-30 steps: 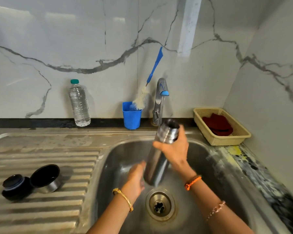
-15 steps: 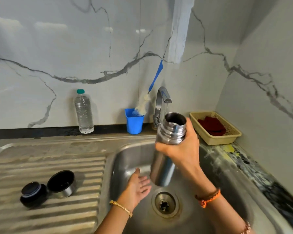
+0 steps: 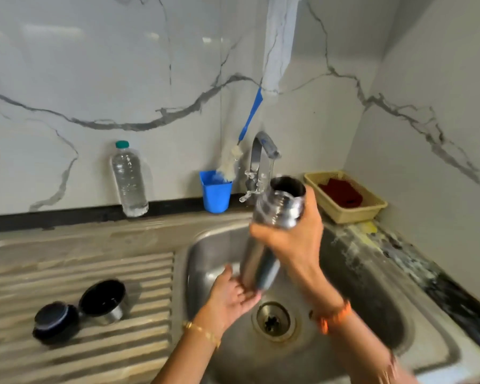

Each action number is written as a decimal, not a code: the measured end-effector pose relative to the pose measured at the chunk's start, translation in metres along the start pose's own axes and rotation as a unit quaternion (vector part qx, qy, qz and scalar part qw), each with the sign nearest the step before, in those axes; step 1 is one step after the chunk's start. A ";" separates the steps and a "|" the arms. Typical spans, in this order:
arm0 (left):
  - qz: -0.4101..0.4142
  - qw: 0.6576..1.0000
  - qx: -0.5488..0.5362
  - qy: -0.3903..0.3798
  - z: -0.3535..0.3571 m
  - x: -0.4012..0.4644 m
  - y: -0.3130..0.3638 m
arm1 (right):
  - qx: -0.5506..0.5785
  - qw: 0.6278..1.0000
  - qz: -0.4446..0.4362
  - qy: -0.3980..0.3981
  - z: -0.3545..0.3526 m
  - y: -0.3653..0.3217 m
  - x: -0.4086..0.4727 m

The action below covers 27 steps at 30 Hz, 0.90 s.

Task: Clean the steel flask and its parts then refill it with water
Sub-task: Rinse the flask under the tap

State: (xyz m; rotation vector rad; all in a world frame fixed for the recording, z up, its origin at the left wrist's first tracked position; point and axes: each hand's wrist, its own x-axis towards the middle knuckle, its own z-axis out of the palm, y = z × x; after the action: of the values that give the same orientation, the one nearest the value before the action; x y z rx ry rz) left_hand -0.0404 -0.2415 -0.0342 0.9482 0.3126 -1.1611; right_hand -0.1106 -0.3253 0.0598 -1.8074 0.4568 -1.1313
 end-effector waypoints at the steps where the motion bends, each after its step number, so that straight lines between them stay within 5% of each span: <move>1: -0.004 1.000 -0.015 0.020 0.000 0.006 -0.001 | 0.003 1.000 0.020 -0.006 0.003 0.003 0.006; 5: -0.003 0.998 -0.024 0.058 -0.013 0.004 -0.013 | 0.041 0.991 0.125 -0.019 0.005 0.015 0.001; 9: 0.052 0.994 -0.099 -0.006 -0.002 -0.017 0.006 | 0.186 0.973 0.139 0.001 -0.007 0.003 0.005; 12: 0.171 0.983 -0.043 0.045 0.010 -0.037 0.031 | 0.342 0.914 0.202 0.084 -0.018 0.011 0.009; 14: 0.290 0.950 0.061 0.096 0.021 -0.046 0.049 | 0.449 0.840 0.269 0.144 -0.023 0.029 0.006; 16: 0.438 0.871 0.191 0.111 0.035 -0.056 0.061 | 0.524 0.749 0.362 0.183 -0.022 0.053 -0.001; 19: 0.606 0.644 0.453 0.116 0.055 -0.066 0.058 | 0.539 0.675 0.461 0.202 -0.008 0.082 -0.019; 21: 0.633 0.511 0.570 0.121 0.068 -0.068 0.049 | 0.532 0.629 0.524 0.217 0.003 0.091 -0.028; 24: 0.639 0.421 0.636 0.103 0.078 -0.067 0.035 | 0.521 0.585 0.572 0.244 0.009 0.096 -0.034; 27: 0.648 0.401 0.643 0.075 0.075 -0.062 0.027 | 0.522 0.582 0.576 0.240 0.004 0.096 -0.037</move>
State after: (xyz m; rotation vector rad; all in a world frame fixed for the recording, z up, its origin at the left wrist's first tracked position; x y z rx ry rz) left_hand -0.0602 -0.2571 0.0634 1.9919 -1.3124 0.5146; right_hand -0.1116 -0.3459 -0.0408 0.0643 0.8394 -0.5741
